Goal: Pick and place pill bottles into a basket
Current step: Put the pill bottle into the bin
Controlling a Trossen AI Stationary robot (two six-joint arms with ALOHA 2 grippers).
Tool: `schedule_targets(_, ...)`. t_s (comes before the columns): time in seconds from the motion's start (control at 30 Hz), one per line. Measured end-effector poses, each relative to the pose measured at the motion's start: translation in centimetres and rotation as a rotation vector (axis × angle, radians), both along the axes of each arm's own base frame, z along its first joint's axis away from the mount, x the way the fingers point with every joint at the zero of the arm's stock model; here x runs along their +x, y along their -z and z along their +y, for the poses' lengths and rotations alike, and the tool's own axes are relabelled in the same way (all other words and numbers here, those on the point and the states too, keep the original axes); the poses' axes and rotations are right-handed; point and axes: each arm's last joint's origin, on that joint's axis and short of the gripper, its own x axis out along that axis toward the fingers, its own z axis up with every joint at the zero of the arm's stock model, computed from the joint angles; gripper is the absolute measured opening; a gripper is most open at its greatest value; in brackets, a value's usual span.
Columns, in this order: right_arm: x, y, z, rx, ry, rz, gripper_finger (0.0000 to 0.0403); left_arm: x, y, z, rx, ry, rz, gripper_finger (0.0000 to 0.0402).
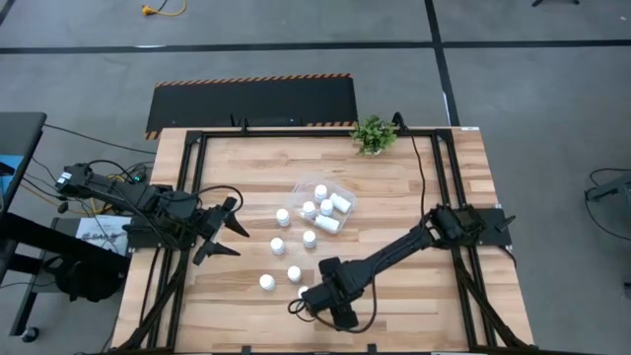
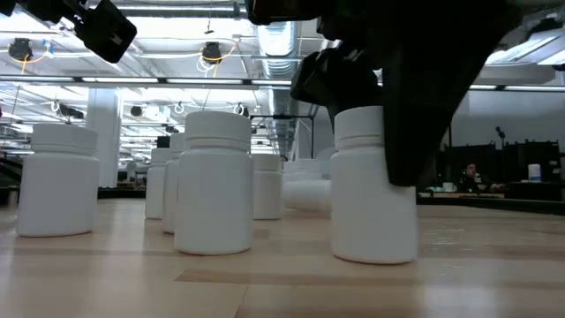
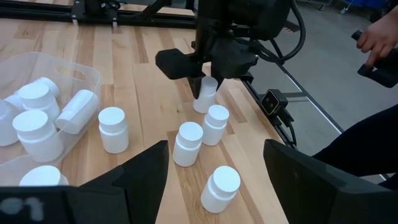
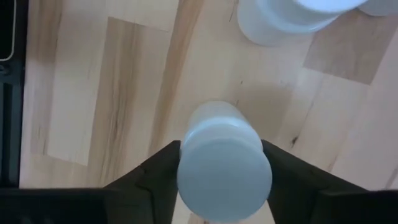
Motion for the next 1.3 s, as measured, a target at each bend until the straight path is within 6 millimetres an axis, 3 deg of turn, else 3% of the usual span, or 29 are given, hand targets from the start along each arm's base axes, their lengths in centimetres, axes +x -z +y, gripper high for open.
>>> schedule_targets(0.07, 0.1, 0.0, -0.3, 0.003, 0.01, 0.001, 0.0163, 0.0, 0.0, 0.0, 0.0, 0.0, 0.0, 0.0251)
schedule_targets(0.27, 0.8, -0.5, -1.6, 0.028, 0.07, 0.013, 0.0162, 0.0, 0.0, 0.0, 0.001, -0.001, 0.004, 0.0251)
schedule_targets(0.53, 2.6, -4.3, -5.0, 0.031, 0.114, -0.012, 0.0167, 0.0, 0.1, 0.0, 0.001, -0.002, 0.006, 0.0251)
schedule_targets(0.9, 3.8, -10.6, -13.1, 0.003, 0.15, -0.019, 0.0173, 0.0, 0.0, 0.0, 0.001, -0.003, 0.005, 0.0251)
schedule_targets(1.3, 4.0, -11.8, -21.8, -0.06, 0.159, -0.027, 0.0174, 0.0, 0.0, 0.1, 0.012, -0.037, -0.001, 0.0251)
